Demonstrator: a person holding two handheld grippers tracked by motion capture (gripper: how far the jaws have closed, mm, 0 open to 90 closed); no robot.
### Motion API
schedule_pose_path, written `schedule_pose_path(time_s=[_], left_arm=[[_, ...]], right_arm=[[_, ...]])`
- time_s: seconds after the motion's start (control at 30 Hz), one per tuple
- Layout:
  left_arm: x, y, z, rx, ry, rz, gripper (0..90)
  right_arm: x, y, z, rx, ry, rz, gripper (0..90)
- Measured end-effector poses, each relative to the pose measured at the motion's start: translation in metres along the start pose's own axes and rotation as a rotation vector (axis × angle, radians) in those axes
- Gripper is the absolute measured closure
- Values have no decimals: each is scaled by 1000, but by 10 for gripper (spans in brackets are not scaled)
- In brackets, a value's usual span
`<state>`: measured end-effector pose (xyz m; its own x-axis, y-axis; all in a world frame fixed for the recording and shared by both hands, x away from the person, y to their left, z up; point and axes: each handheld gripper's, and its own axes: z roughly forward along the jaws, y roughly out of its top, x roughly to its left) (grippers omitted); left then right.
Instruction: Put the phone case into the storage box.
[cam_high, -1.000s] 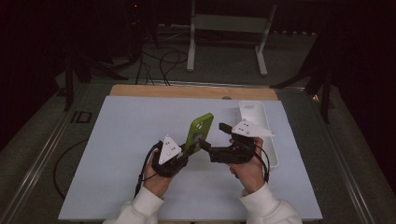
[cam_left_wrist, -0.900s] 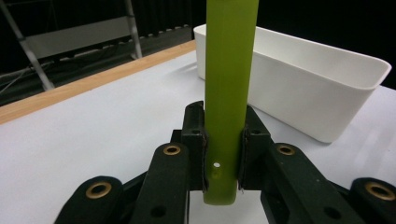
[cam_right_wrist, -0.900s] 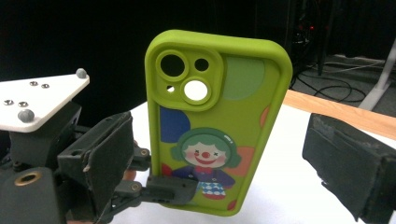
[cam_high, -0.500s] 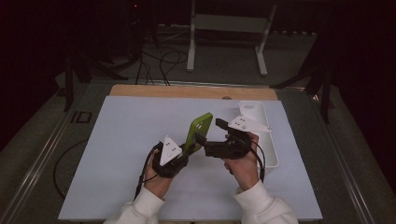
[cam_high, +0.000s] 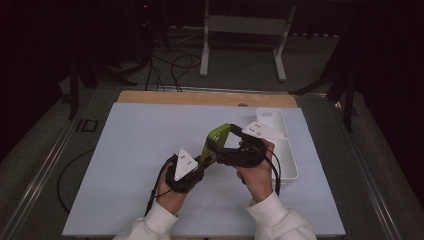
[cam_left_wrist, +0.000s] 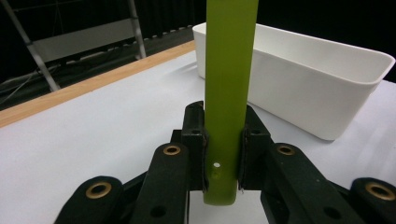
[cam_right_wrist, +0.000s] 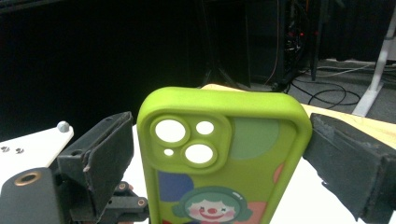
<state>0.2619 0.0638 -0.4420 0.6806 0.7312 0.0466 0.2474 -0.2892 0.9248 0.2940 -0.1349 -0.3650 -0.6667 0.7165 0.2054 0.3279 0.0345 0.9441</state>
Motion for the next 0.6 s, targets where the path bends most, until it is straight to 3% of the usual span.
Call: schedule_pose_path(time_s=[0.6], left_arm=[[-4,-1,3,11,-7,10,771]], right_arm=[[-1,-1,0,35,-24,30,146]])
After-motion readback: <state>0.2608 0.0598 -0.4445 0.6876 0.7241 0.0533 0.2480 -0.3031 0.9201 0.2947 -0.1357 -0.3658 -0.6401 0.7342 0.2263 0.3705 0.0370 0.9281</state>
